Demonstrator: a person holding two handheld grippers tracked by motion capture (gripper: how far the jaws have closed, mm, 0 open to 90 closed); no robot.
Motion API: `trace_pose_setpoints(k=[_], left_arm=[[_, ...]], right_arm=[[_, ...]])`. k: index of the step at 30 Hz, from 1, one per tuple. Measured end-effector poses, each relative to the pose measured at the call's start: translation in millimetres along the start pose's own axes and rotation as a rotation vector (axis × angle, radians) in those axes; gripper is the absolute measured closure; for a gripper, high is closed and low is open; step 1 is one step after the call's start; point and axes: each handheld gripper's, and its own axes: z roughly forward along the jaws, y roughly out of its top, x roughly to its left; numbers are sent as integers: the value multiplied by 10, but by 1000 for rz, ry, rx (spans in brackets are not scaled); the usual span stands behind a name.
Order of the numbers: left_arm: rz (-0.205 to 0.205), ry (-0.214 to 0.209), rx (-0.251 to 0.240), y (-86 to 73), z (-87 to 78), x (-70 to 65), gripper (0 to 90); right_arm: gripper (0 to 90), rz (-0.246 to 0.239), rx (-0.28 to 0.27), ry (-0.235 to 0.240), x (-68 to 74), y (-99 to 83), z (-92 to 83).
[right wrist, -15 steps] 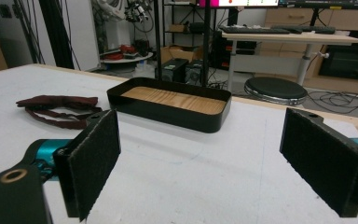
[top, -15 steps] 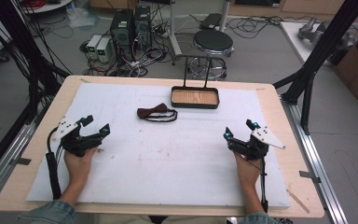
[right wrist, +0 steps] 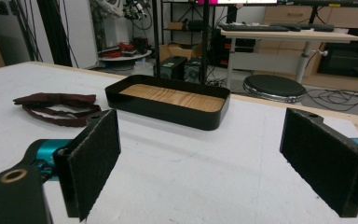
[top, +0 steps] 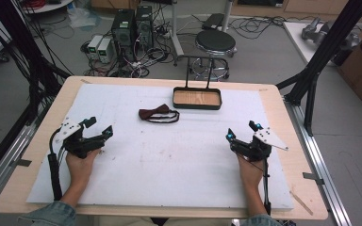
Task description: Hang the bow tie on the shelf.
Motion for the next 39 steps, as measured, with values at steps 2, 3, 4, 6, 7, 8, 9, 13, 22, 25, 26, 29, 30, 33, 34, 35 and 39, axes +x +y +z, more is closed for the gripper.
trace_pose_setpoints(k=[2,3,4,6,7,8,9,13,22,25,26,29,30,33,34,35,39], left_arm=[[-2,-3,1,-2,2,1,190],[-3,-3,3,-3,2,1,190],[-5,-3,8,-4,4,0,190],[-10,-9,14,-8,7,0,204],[-12,-13,13,-8,8,-2,204],[-6,-16,15,-6,8,-6,205],[-6,-16,15,-6,8,-6,206],[-3,-22,16,-7,13,-15,210],[0,-34,26,21,42,-7,220],[15,-43,29,116,69,-15,214],[14,-52,28,156,79,-17,210],[27,-70,17,224,108,-19,208],[29,-74,22,235,122,-18,208],[38,-116,69,302,207,2,208],[38,-116,69,302,207,2,209],[41,-120,73,319,228,3,209],[57,-141,83,382,321,24,278]], right_arm=[[115,0,0,5,2,0,1],[115,-1,0,5,2,-1,3],[115,-1,0,5,2,-1,3],[115,-2,-1,5,1,-2,6],[115,4,2,3,-1,-3,5],[115,7,2,4,-2,-4,6],[115,2,-3,4,-12,-5,10],[115,5,-1,2,-17,-5,7],[115,7,5,-2,-17,-8,10],[115,8,5,-3,-17,-9,12],[115,6,5,-3,-19,-10,14],[115,6,6,-4,-18,-10,13],[115,6,6,-4,-18,-10,13],[115,9,7,-5,-13,-10,15],[115,8,7,-6,-14,-11,16],[115,8,7,-6,-14,-11,16],[115,10,9,-5,-15,-11,16]])
